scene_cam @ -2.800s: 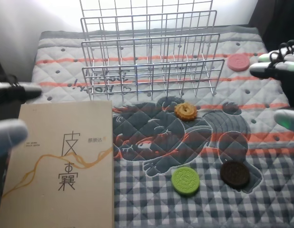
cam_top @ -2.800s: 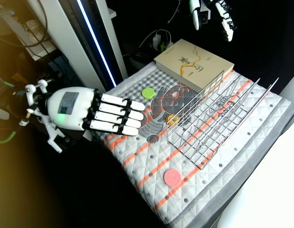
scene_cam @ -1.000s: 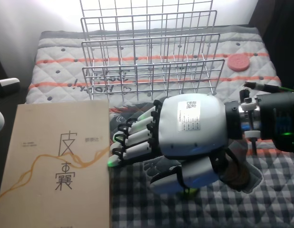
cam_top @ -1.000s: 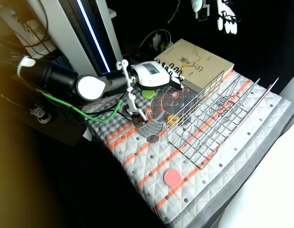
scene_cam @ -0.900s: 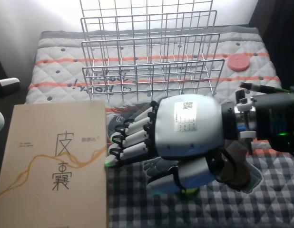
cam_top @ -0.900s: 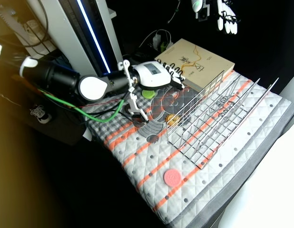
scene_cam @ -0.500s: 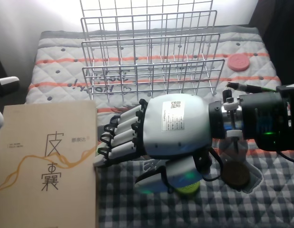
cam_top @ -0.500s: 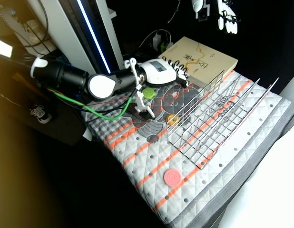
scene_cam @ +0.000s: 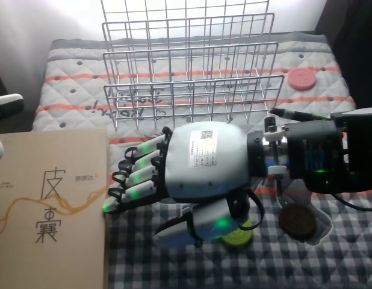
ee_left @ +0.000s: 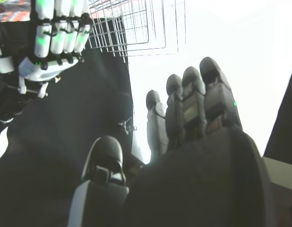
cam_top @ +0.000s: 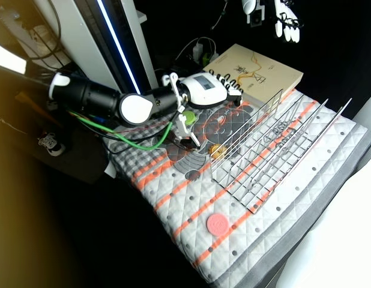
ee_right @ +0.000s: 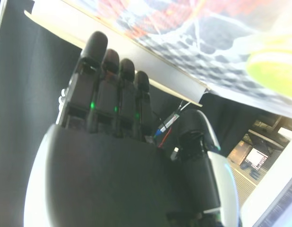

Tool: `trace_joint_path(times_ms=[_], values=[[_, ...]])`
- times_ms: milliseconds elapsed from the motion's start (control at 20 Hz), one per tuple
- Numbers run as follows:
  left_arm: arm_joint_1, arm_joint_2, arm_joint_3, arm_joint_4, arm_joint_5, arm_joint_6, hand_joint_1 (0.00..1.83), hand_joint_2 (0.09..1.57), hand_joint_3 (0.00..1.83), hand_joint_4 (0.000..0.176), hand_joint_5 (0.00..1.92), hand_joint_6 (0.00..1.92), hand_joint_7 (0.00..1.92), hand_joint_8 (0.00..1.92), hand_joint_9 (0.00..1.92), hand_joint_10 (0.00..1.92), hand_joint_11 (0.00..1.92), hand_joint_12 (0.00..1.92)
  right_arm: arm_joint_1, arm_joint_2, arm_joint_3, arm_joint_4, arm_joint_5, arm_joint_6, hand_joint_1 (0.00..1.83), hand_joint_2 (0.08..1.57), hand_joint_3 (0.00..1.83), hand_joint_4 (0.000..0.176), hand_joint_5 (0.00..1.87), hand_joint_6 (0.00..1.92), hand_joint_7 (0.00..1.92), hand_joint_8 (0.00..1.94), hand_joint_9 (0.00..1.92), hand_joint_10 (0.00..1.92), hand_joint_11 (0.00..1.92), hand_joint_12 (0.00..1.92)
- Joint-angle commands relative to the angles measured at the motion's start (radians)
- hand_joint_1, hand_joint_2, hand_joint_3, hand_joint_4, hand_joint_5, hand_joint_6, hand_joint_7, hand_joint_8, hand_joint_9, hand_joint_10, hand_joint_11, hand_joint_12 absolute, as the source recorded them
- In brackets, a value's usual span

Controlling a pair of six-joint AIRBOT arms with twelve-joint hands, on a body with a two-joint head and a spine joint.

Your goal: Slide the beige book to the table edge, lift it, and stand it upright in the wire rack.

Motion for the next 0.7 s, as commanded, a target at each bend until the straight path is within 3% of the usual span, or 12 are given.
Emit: trace_joint_path(times_ms=[0,500,650], values=[[-0.001,0.002,0.007,-0.009,-0.125,-0.008,0.00,1.28,0.00,0.135,0.38,0.00,0.30,0.00,0.24,0.00,0.00,0.39,0.016,-0.008,0.003,0.047,0.069,0.001,0.00,1.43,0.01,0.000,0.37,0.00,0.41,0.01,0.45,0.02,0.31,0.87],[-0.001,0.005,0.013,-0.009,-0.129,-0.008,0.00,1.28,0.00,0.135,0.39,0.00,0.30,0.00,0.24,0.00,0.00,0.44,0.026,-0.054,0.031,0.051,0.069,0.001,0.00,1.41,0.00,0.000,0.38,0.00,0.42,0.00,0.47,0.00,0.32,0.80],[-0.001,0.005,0.015,-0.009,-0.129,-0.008,0.00,1.29,0.00,0.120,0.40,0.00,0.30,0.00,0.24,0.00,0.00,0.47,0.027,-0.062,0.037,0.051,0.069,0.001,0.00,1.42,0.00,0.000,0.39,0.01,0.43,0.01,0.47,0.00,0.34,0.80]])
